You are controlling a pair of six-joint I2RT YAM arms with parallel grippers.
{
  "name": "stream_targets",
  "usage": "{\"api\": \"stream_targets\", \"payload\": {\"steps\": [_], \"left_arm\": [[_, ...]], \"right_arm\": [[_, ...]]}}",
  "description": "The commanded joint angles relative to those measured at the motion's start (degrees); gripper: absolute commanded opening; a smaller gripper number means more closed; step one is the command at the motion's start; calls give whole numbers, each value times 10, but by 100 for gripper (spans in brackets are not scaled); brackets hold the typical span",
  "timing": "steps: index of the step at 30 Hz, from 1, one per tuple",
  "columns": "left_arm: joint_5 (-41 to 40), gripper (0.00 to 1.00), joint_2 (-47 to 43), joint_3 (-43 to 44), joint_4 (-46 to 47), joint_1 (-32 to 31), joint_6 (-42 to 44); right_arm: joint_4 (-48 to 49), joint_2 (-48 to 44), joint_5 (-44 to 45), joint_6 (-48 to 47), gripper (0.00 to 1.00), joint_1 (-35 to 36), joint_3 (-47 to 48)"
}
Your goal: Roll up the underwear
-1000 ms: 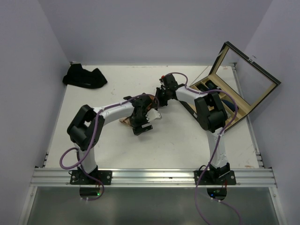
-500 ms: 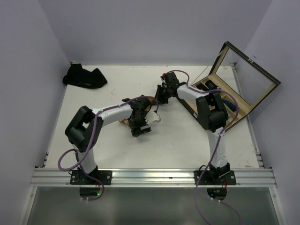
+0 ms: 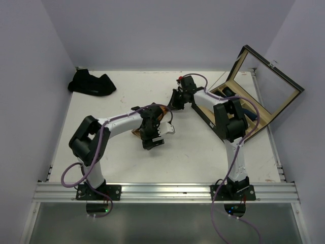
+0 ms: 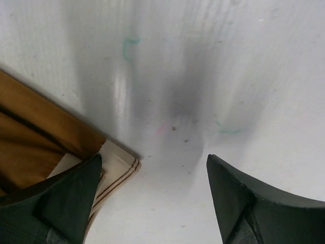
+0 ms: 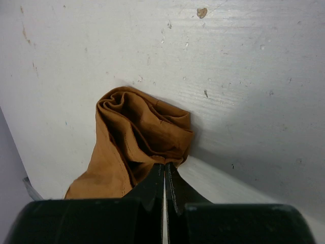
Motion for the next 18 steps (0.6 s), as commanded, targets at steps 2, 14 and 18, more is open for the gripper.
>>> {"api": "stream_targets", "payload": {"steps": [2, 14, 18], "left_arm": [[123, 87, -54, 27, -26, -3, 15], [247, 62, -149, 85, 42, 137, -154], [242, 37, -172, 53, 61, 248, -176]], "right_arm": [[9, 13, -5, -11, 0, -3, 20], [-26, -49, -4, -65, 49, -6, 22], [-39, -91, -27, -92, 41, -8, 16]]}}
